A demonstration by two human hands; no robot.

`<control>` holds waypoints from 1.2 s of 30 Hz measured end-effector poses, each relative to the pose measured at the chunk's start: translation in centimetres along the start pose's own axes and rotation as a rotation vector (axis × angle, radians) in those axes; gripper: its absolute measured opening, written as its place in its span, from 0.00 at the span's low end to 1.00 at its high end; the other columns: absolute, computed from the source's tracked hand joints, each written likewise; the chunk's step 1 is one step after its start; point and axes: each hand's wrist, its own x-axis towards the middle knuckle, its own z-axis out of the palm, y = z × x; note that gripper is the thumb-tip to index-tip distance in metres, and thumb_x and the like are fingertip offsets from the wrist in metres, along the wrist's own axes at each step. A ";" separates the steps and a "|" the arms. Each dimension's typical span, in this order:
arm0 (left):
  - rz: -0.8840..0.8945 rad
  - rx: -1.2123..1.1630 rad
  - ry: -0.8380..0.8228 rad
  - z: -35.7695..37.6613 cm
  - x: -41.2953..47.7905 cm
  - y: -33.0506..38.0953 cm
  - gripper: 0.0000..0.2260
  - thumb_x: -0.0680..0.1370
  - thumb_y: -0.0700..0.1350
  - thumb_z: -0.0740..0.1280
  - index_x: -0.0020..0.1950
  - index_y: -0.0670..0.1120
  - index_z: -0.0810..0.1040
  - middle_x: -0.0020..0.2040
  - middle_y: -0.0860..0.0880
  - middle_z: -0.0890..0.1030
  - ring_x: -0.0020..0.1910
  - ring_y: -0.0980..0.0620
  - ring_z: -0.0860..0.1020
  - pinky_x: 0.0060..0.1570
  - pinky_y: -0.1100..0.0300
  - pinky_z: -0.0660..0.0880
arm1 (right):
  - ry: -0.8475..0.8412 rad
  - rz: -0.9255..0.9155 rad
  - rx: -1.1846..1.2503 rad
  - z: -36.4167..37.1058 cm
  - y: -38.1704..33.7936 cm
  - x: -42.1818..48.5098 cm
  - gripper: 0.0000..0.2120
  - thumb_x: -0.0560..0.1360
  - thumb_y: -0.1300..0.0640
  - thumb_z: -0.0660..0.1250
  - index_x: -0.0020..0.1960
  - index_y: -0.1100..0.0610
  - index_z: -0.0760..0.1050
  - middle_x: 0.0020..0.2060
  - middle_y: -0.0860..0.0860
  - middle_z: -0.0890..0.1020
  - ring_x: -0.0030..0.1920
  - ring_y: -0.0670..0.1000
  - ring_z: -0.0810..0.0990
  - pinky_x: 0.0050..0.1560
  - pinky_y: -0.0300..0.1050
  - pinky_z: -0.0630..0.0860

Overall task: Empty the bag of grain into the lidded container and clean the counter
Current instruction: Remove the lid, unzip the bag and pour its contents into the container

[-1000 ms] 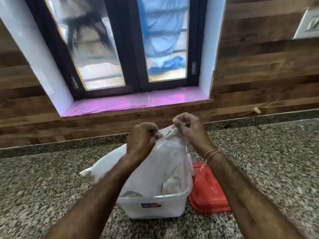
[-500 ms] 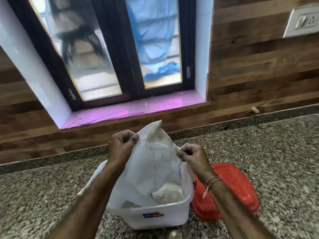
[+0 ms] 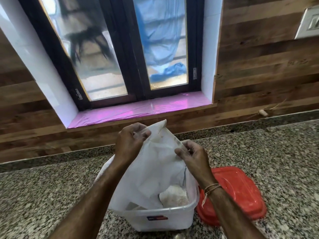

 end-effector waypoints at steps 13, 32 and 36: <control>-0.040 -0.158 -0.021 1.3 0.5 2.1 0.04 0.74 0.42 0.76 0.40 0.48 0.85 0.37 0.49 0.85 0.39 0.52 0.83 0.41 0.59 0.77 | -0.004 0.016 0.309 0.8 -1.1 0.0 0.11 0.74 0.62 0.75 0.35 0.58 0.76 0.32 0.50 0.76 0.36 0.49 0.73 0.40 0.45 0.72; 0.115 -0.097 -0.042 1.7 -0.6 3.4 0.04 0.72 0.43 0.78 0.40 0.47 0.85 0.38 0.53 0.84 0.38 0.57 0.82 0.39 0.64 0.80 | -0.060 -0.010 0.139 2.4 -0.5 -1.1 0.20 0.78 0.40 0.65 0.69 0.41 0.71 0.61 0.43 0.82 0.60 0.48 0.82 0.57 0.52 0.82; 0.223 -0.043 -0.050 2.3 -1.3 4.7 0.04 0.71 0.44 0.79 0.39 0.49 0.85 0.37 0.55 0.84 0.37 0.57 0.81 0.37 0.63 0.77 | 0.129 0.051 0.160 2.5 -2.4 0.4 0.06 0.75 0.55 0.72 0.48 0.56 0.80 0.40 0.52 0.84 0.40 0.51 0.82 0.35 0.57 0.82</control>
